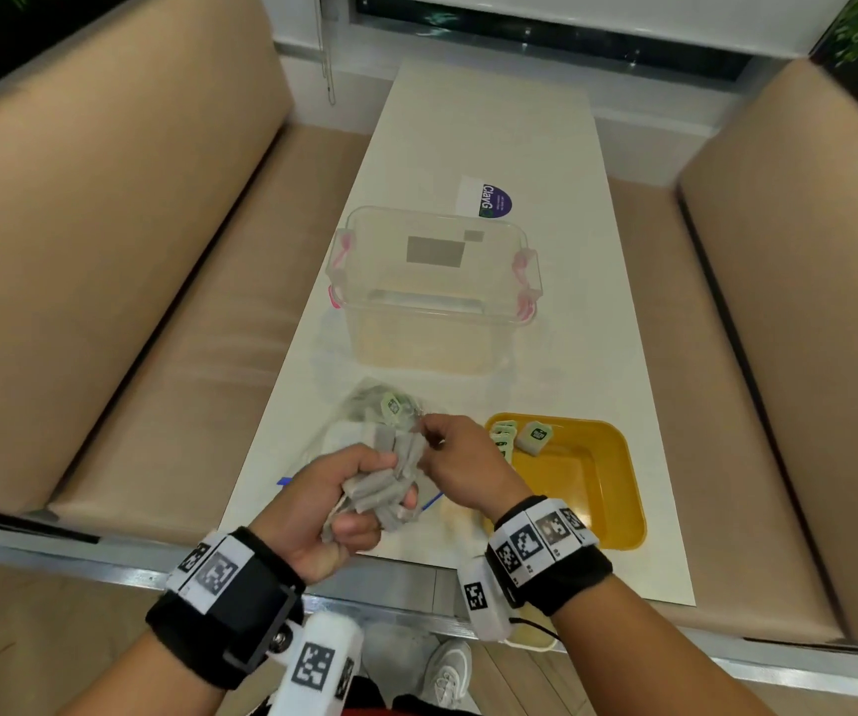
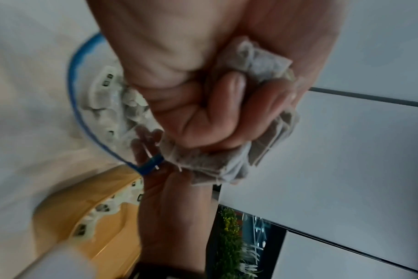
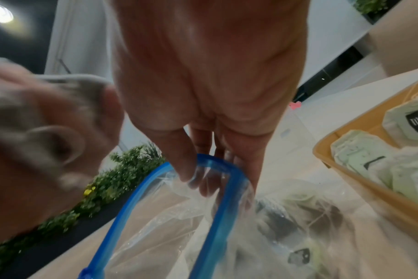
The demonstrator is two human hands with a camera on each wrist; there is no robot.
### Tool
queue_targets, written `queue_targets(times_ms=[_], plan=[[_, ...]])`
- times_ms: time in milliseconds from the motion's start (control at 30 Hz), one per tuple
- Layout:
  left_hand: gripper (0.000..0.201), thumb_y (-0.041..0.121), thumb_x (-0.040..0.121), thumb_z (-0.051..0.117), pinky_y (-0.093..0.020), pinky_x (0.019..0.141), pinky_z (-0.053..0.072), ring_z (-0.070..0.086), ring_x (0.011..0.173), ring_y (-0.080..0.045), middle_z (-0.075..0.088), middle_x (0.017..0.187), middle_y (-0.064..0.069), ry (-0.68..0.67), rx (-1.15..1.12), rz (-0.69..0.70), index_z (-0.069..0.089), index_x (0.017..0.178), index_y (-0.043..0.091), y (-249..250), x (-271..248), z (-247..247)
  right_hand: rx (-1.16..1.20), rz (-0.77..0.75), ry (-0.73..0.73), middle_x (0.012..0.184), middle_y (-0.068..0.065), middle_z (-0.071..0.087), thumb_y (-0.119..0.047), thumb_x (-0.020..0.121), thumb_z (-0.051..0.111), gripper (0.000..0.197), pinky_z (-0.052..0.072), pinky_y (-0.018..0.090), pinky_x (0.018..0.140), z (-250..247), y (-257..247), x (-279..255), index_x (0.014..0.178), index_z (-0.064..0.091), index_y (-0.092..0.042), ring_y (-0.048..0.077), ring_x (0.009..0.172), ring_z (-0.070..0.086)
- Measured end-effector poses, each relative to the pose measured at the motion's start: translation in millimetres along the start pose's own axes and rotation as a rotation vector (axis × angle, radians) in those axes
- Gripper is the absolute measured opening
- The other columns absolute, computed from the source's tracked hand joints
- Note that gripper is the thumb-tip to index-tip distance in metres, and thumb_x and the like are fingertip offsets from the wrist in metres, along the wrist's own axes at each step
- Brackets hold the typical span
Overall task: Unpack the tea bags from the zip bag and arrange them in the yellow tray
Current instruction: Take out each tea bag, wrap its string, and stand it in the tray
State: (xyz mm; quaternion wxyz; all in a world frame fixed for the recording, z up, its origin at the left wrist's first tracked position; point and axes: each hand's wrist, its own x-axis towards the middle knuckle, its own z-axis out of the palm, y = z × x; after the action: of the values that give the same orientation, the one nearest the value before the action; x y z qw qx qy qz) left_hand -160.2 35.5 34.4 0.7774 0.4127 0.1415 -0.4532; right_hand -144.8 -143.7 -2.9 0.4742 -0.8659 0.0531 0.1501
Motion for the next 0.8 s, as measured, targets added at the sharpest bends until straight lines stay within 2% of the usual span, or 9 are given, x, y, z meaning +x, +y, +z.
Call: queue_targets(times_ms=[67, 167, 233, 333, 433, 500, 633, 733, 800], plan=[[0.024, 0.021, 0.086, 0.053, -0.011, 0.03, 0.021, 0.027, 0.025, -0.005, 0.06, 0.074, -0.017, 0.017, -0.038, 0.066, 0.06, 0.092, -0.001, 10, 10, 3, -0.054, -0.018, -0.037, 0.082, -0.006, 0.067, -0.012, 0.083, 0.061, 0.012, 0.044, 0.025, 0.068, 2, 1, -4, 0.088, 0.068, -0.02, 0.009, 0.073, 0.058], [0.023, 0.021, 0.086, 0.054, -0.012, 0.03, 0.022, 0.029, 0.025, -0.006, 0.062, 0.074, -0.016, 0.02, -0.087, 0.106, 0.059, 0.088, -0.001, 17, 29, 3, 0.0, -0.003, -0.033, 0.083, -0.008, 0.066, -0.004, 0.077, 0.058, 0.028, 0.046, 0.022, 0.067, -8, -4, -10, 0.084, 0.063, -0.03, 0.007, 0.073, 0.058], [0.024, 0.021, 0.086, 0.054, -0.012, 0.029, 0.023, 0.03, 0.026, -0.006, 0.062, 0.075, -0.016, 0.014, -0.108, 0.103, 0.061, 0.092, 0.0, 17, 41, 3, 0.09, 0.033, 0.04, 0.089, -0.005, 0.069, -0.001, 0.078, 0.058, 0.03, 0.053, 0.026, 0.073, -17, -5, -12, 0.09, 0.066, -0.027, 0.012, 0.081, 0.064], [0.029, 0.021, 0.086, 0.053, -0.013, 0.029, 0.025, 0.031, 0.026, -0.006, 0.061, 0.075, -0.015, -0.01, -0.142, 0.092, 0.063, 0.107, 0.003, 14, 56, 4, 0.317, 0.113, 0.161, 0.093, 0.003, 0.07, -0.01, 0.089, 0.059, 0.016, 0.056, 0.038, 0.083, -26, -8, -11, 0.1, 0.069, -0.014, 0.02, 0.086, 0.069], [0.027, 0.021, 0.086, 0.052, -0.013, 0.029, 0.023, 0.031, 0.026, -0.006, 0.061, 0.073, -0.014, -0.049, -0.143, 0.09, 0.068, 0.1, 0.005, 12, 63, 11, 0.67, 0.212, 0.094, 0.085, 0.015, 0.065, -0.018, 0.1, 0.052, 0.023, 0.054, 0.051, 0.087, -29, -16, -14, 0.106, 0.065, -0.001, 0.031, 0.078, 0.065], [0.025, 0.022, 0.084, 0.053, -0.014, 0.029, 0.021, 0.03, 0.026, -0.006, 0.062, 0.072, -0.013, -0.045, -0.107, 0.099, 0.067, 0.089, 0.003, 13, 66, 15, 0.767, 0.234, 0.04, 0.081, 0.014, 0.061, -0.025, 0.102, 0.049, 0.031, 0.053, 0.055, 0.087, -30, -20, -18, 0.11, 0.065, 0.001, 0.031, 0.077, 0.062], [0.029, 0.026, 0.082, 0.056, -0.015, 0.03, 0.019, 0.031, 0.027, -0.007, 0.062, 0.067, -0.011, -0.004, 0.015, 0.112, 0.06, 0.084, -0.003, 14, 72, 17, 0.837, 0.255, -0.02, 0.085, 0.011, 0.058, -0.034, 0.102, 0.047, 0.032, 0.057, 0.055, 0.082, -31, -20, -20, 0.113, 0.067, -0.011, 0.033, 0.082, 0.066], [0.028, 0.027, 0.079, 0.059, -0.016, 0.031, 0.019, 0.031, 0.029, -0.007, 0.06, 0.073, -0.013, 0.025, 0.048, 0.131, 0.062, 0.085, 0.0, 14, 76, 16, 0.893, 0.266, -0.036, 0.088, 0.012, 0.058, -0.035, 0.101, 0.049, 0.034, 0.057, 0.054, 0.082, -32, -17, -18, 0.115, 0.066, -0.009, 0.037, 0.086, 0.067], [0.027, 0.027, 0.079, 0.06, -0.015, 0.031, 0.02, 0.031, 0.028, -0.007, 0.055, 0.068, -0.012, 0.041, 0.008, 0.158, 0.062, 0.09, 0.003, 15, 78, 16, 0.927, 0.257, -0.065, 0.101, 0.018, 0.063, -0.027, 0.101, 0.048, 0.032, 0.055, 0.053, 0.088, -32, -15, -17, 0.12, 0.063, -0.006, 0.039, 0.092, 0.066]])
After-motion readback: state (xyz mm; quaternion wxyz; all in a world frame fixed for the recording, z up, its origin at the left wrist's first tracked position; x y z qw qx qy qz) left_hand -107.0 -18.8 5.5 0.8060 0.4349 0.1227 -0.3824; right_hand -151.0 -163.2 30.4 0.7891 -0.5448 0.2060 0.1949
